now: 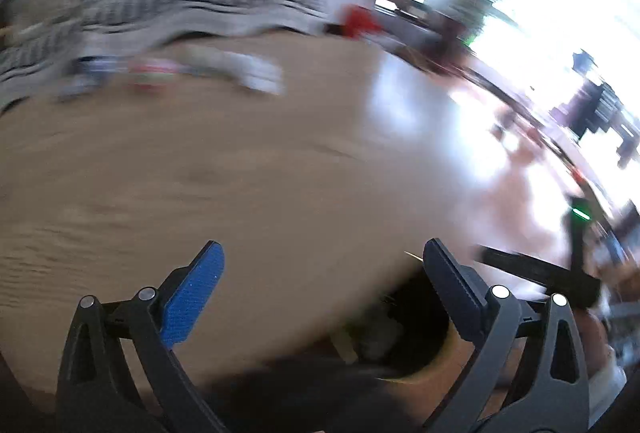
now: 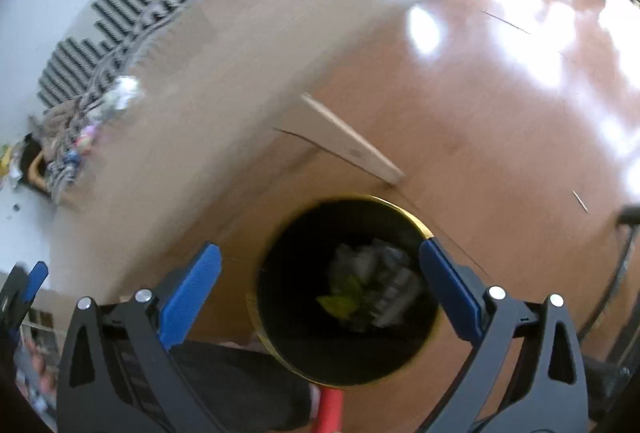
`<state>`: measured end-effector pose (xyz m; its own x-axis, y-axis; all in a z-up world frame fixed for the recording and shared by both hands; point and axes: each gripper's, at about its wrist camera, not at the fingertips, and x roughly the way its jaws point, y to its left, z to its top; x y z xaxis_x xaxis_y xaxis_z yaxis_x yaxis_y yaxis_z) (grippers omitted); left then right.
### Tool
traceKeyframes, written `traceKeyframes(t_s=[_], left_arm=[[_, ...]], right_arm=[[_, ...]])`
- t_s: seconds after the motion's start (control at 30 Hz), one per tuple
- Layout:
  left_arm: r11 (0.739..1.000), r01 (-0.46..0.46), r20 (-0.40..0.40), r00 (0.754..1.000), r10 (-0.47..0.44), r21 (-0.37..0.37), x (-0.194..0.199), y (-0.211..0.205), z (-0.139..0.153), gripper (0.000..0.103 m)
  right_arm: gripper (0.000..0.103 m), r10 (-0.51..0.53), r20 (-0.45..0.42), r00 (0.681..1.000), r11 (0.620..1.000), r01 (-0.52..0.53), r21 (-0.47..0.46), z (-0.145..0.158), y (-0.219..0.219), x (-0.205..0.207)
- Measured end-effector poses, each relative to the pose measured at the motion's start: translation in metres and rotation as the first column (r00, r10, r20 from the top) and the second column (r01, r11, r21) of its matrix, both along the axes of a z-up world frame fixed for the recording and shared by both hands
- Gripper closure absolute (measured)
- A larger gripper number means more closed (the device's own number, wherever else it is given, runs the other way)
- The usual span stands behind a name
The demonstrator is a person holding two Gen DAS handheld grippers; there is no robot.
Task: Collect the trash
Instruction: 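Grasp the crumpled blue paper with the left gripper while the right grasps the white tissue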
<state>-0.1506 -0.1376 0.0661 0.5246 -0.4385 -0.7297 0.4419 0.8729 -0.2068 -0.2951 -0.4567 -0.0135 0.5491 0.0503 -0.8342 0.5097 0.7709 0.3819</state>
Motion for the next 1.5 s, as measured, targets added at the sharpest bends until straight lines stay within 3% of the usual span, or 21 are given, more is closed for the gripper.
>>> traceKeyframes(t_s=[0.07, 0.2, 0.3, 0.4, 0.5, 0.6, 0.77, 1.17, 1.5], left_arm=[[0.994, -0.104, -0.002, 0.995, 0.105, 0.025, 0.026, 0.041, 0.003, 0.006], [0.944, -0.319, -0.042, 0.945, 0.323, 0.084, 0.086, 0.126, -0.01, 0.006], [0.913, -0.382, -0.054, 0.918, 0.392, 0.141, 0.118, 0.158, -0.018, 0.006], [0.903, -0.399, -0.079, 0.907, 0.415, 0.162, 0.143, 0.176, -0.032, 0.006], [0.903, -0.39, -0.134, 0.9, 0.415, 0.178, 0.178, 0.182, -0.056, 0.006], [0.889, -0.381, -0.046, 0.913, 0.405, 0.254, 0.198, 0.179, -0.064, 0.006], [0.911, -0.33, -0.001, 0.94, 0.341, 0.249, 0.236, 0.169, -0.071, 0.006], [0.937, -0.231, -0.002, 0.971, 0.24, 0.263, 0.332, 0.168, -0.063, 0.005], [0.918, -0.086, 0.014, 0.996, 0.088, 0.386, 0.36, 0.14, -0.057, 0.005]], right_arm=[[0.007, 0.059, 0.036, 0.998, 0.997, -0.057, -0.041, 0.016, 0.017, 0.024], [0.007, 0.197, 0.103, 0.975, 0.974, -0.182, -0.137, 0.045, 0.064, 0.083], [0.007, 0.272, 0.106, 0.956, 0.951, -0.25, -0.183, 0.048, 0.093, 0.126], [0.007, 0.321, 0.079, 0.944, 0.935, -0.302, -0.187, 0.039, 0.115, 0.171], [0.007, 0.366, 0.031, 0.93, 0.912, -0.352, -0.21, 0.029, 0.135, 0.215], [0.007, 0.433, -0.014, 0.901, 0.87, -0.423, -0.252, 0.023, 0.154, 0.248], [0.005, 0.467, -0.071, 0.881, 0.795, -0.454, -0.401, 0.012, 0.168, 0.289], [0.005, 0.551, -0.067, 0.832, 0.75, -0.529, -0.397, 0.009, 0.172, 0.402], [0.005, 0.581, -0.065, 0.811, 0.731, -0.556, -0.396, 0.009, 0.176, 0.427]])
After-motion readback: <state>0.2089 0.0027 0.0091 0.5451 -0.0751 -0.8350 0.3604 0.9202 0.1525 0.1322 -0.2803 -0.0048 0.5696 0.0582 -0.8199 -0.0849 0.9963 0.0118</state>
